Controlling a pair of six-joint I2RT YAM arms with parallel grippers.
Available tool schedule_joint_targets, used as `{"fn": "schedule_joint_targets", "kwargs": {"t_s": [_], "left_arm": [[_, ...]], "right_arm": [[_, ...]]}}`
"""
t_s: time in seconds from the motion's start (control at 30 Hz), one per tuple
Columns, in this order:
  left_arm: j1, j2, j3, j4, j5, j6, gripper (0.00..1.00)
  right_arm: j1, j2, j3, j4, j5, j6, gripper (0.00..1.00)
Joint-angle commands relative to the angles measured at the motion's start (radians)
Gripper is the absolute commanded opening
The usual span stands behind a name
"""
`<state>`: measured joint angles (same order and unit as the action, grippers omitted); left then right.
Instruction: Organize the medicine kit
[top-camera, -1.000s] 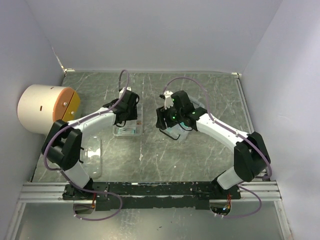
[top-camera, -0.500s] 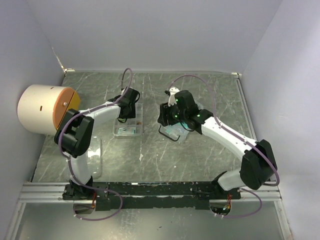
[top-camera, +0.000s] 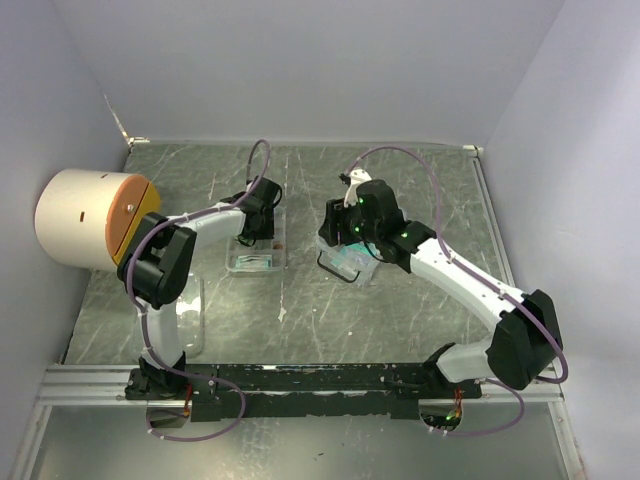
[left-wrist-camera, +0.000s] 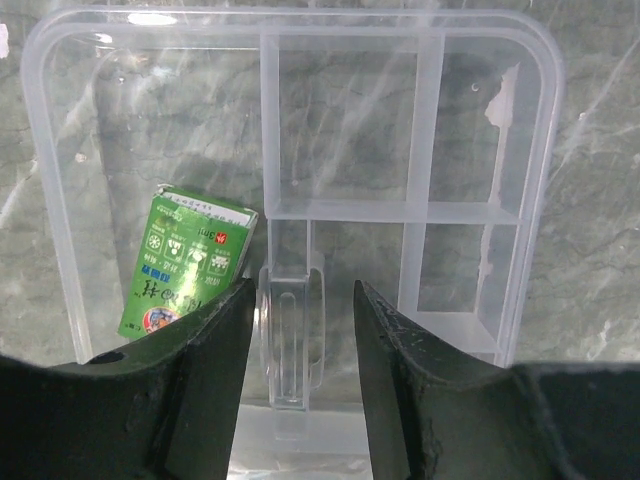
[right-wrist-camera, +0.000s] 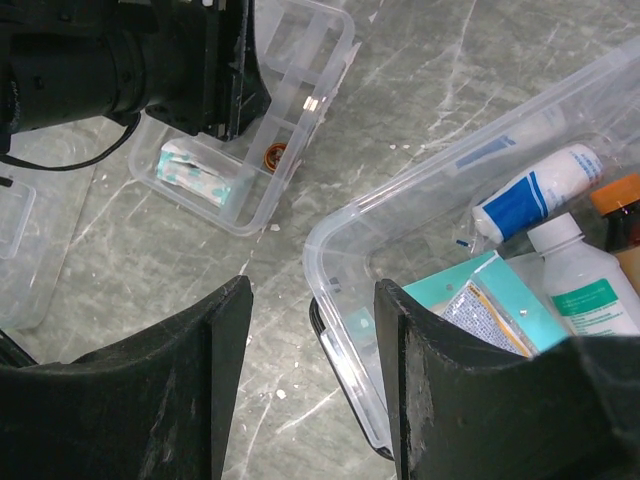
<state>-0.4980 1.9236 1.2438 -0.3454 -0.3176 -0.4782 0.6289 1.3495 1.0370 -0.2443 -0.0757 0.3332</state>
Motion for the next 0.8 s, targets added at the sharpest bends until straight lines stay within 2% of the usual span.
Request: {"fn": "schedule_joint_targets", "kwargs": {"t_s": [0.0, 0.2, 0.53, 0.77], "left_arm": [[0.009, 0.023, 0.031, -0.006, -0.008, -0.006, 0.54], [0.009, 0.044, 0.034, -0.011, -0.009, -0.013, 0.46], [0.006, 0.060, 0.063, -0.050, -0.057, 0.020, 0.23], [0.006, -0.043, 0.071, -0.098, -0.046, 0.063, 0.21]], "right_arm": [[0.004, -0.036, -0.018, 0.020, 0.025, 0.018, 0.52], [0.004, -0.067, -0.029, 0.028, 0.072, 0.053, 0.53], [-0.001, -0.176, -0.097, -0.037, 0.430, 0.222, 0.55], [-0.045, -0.220, -0.094, -0.185, 0.630, 0.286, 0.60]]}}
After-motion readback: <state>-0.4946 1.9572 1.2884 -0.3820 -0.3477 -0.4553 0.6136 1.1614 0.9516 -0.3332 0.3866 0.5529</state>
